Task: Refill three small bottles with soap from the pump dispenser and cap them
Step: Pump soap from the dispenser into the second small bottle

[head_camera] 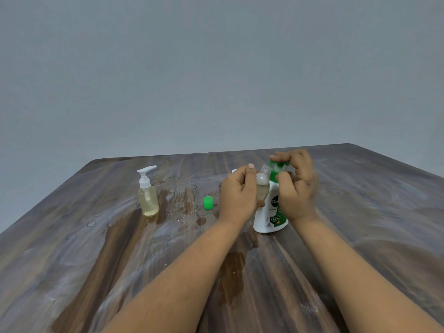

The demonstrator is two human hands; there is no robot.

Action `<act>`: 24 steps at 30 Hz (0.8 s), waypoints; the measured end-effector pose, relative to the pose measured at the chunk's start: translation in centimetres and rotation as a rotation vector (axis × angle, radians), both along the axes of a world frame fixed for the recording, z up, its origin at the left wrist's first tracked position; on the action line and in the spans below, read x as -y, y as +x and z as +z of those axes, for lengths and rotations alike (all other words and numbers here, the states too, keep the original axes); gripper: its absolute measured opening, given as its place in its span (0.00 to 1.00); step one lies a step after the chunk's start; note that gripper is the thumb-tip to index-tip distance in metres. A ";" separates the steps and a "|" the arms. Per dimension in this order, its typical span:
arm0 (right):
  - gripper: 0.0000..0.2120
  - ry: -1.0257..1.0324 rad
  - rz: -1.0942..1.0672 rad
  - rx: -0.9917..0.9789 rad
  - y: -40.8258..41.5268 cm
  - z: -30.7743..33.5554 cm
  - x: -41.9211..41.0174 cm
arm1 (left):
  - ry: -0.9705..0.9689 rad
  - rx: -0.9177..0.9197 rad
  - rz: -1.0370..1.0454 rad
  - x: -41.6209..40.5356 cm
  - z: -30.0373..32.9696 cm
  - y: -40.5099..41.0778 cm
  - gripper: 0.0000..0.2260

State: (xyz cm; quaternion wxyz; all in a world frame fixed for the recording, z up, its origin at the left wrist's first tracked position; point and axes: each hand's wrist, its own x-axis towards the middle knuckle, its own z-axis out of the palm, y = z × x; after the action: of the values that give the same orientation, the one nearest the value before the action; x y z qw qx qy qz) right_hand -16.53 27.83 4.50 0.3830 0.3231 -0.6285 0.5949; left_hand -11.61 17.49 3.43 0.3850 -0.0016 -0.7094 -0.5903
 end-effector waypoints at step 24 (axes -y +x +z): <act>0.14 -0.012 -0.003 0.027 0.0 0.0 0.1 | 0.012 0.002 -0.013 0.0 -0.1 0.0 0.21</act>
State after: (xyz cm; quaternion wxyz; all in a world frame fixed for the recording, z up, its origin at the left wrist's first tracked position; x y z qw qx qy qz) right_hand -16.56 27.77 4.54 0.3775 0.3118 -0.6305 0.6024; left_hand -11.59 17.49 3.36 0.3804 -0.0032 -0.7062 -0.5972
